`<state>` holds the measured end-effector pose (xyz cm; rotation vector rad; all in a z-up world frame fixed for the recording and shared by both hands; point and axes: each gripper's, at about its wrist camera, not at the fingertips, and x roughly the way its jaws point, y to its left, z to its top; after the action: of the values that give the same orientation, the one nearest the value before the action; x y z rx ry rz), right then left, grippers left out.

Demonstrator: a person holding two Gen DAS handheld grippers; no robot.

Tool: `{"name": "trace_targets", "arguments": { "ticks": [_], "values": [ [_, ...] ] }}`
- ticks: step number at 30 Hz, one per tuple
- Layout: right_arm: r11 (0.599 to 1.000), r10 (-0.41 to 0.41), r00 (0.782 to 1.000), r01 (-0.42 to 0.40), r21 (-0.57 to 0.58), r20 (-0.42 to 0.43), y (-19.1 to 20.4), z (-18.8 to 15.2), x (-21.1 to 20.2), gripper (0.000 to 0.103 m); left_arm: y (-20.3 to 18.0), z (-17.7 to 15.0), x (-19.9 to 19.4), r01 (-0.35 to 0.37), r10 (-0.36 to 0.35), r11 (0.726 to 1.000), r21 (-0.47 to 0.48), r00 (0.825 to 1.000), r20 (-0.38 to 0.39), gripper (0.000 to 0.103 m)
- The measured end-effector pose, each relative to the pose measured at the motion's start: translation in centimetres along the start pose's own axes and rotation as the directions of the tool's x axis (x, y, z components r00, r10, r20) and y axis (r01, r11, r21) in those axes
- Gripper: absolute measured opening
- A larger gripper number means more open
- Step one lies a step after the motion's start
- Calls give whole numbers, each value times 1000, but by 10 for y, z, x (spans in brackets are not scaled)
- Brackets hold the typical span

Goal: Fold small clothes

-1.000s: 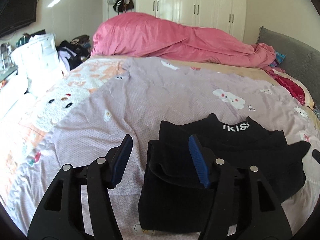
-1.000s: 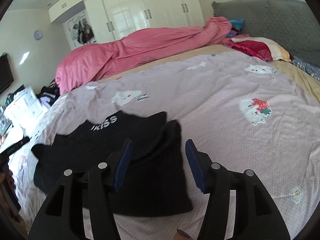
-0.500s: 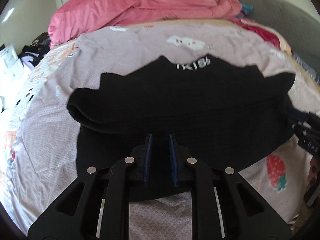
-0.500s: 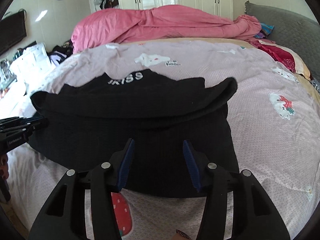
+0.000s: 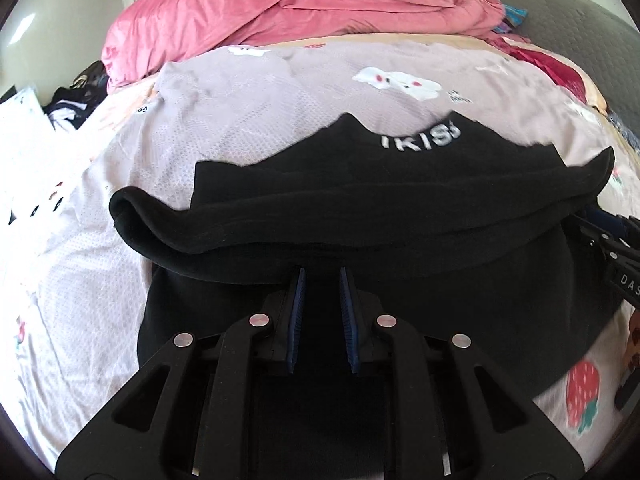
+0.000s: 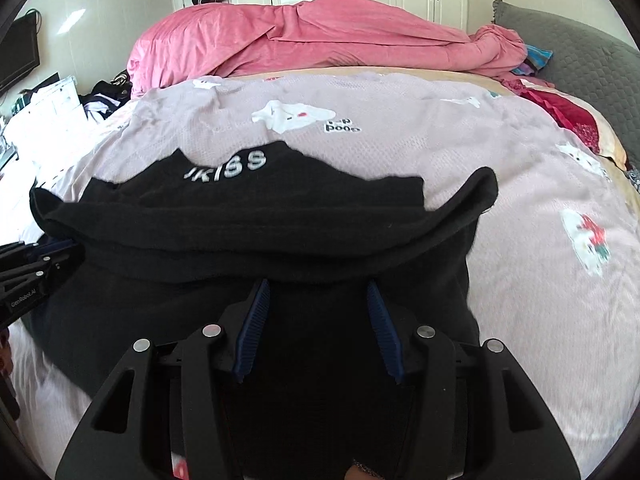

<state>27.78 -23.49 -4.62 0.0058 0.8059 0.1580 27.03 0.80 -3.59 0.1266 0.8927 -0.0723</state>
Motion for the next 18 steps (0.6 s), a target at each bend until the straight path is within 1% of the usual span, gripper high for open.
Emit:
{"name": "trace_targets", "arguments": {
  "ticks": [3, 5, 8, 9, 11, 13, 15, 16, 18],
  "values": [
    [1000, 9, 1000, -9, 20, -17, -5, 13, 12, 50, 4, 13, 9, 8, -8, 999, -45, 1000, -5, 12],
    [999, 5, 1000, -4, 33, -22, -9, 20, 15, 48, 10, 20, 13, 29, -30, 994, -101, 1000, -7, 12],
    [999, -12, 1000, 13, 44, -21, -14, 30, 18, 48, 26, 28, 16, 70, -72, 972, -225, 997, 1, 12],
    [999, -20, 1000, 21, 45, -22, -16, 33, 20, 48, 30, 31, 17, 69, -70, 966, -251, 998, 3, 12],
    [998, -34, 999, 35, 56, -23, -22, 39, 23, 48, 40, 38, 12, 71, -65, 955, -288, 997, 32, 12],
    [996, -37, 999, 37, 81, -11, -31, 43, 21, 48, 48, 41, 3, 66, -47, 954, -293, 996, 73, 12],
    [993, -39, 999, 36, 109, 23, -45, 44, 12, 48, 59, 40, -7, 41, -12, 955, -292, 995, 100, 12],
    [990, -52, 998, 46, 130, 43, -55, 44, 5, 48, 70, 40, -11, 32, 2, 953, -303, 994, 109, 12],
    [985, -64, 997, 55, 165, 51, -71, 43, 1, 49, 86, 39, -13, 19, 17, 945, -326, 994, 106, 13]
  ]
}}
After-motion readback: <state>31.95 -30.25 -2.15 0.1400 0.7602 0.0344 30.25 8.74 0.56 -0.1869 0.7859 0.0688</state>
